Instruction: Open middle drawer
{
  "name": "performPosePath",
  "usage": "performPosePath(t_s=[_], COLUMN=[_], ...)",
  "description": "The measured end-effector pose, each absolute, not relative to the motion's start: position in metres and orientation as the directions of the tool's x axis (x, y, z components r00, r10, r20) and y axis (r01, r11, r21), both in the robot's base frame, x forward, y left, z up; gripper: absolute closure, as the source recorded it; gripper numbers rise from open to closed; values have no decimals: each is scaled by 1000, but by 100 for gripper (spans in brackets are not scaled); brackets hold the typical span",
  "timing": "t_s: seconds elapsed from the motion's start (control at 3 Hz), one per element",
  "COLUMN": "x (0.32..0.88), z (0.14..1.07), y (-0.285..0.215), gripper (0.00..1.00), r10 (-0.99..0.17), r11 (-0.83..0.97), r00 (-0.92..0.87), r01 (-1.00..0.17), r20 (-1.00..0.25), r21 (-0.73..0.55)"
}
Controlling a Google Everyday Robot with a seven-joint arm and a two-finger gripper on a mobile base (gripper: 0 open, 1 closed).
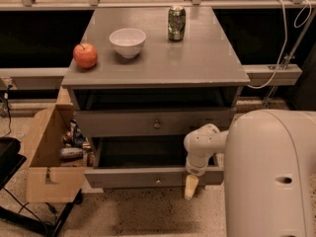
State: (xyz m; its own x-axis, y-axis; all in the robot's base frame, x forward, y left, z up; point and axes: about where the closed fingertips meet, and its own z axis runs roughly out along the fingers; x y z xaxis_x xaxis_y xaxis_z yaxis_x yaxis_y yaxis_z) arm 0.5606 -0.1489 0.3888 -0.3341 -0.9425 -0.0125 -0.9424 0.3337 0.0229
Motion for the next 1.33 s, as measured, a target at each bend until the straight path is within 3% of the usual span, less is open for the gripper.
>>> performPosePath(t_s=[0.33,0.67,1.0,1.33], x=[518,501,501,501], z=[386,387,391,393], y=[-135,-124,-124,-124], gripper=[18,49,72,73], r10=[-928,-930,-930,-930], r11=[355,341,341,340], r00=[-361,-349,-349,-349], r01=[-932,-936,-936,-936], r20=[-92,-112,-112,-112], r21=[74,87,87,87])
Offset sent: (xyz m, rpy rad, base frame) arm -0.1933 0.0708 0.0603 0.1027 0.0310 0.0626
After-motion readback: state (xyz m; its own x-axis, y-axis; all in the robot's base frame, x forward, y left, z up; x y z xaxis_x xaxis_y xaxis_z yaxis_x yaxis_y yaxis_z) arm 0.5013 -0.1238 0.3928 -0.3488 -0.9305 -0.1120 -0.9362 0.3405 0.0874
